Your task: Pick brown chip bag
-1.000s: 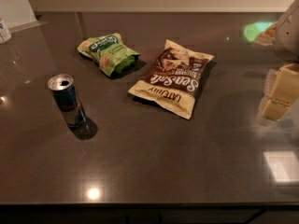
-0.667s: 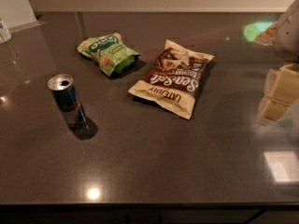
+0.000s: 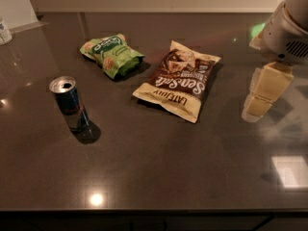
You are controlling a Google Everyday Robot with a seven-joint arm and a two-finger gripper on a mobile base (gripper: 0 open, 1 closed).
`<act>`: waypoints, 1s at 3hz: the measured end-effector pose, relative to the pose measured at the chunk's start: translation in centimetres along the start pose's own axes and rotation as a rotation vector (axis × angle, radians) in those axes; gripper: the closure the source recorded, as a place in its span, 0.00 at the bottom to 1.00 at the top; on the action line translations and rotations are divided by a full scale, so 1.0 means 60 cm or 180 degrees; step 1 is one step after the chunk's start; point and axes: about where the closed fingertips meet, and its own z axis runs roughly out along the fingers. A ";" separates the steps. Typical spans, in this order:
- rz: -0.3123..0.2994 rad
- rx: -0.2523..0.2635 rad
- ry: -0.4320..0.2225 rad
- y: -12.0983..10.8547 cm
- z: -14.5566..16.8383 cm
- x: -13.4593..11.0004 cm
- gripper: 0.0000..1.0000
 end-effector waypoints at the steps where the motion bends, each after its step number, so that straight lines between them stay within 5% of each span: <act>1: 0.0434 -0.0001 0.0041 -0.035 0.047 -0.016 0.00; 3: 0.1621 0.0072 0.0194 -0.109 0.123 -0.048 0.00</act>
Offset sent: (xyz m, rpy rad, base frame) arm 0.0921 0.0105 -0.0553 0.0894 0.0884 -0.6336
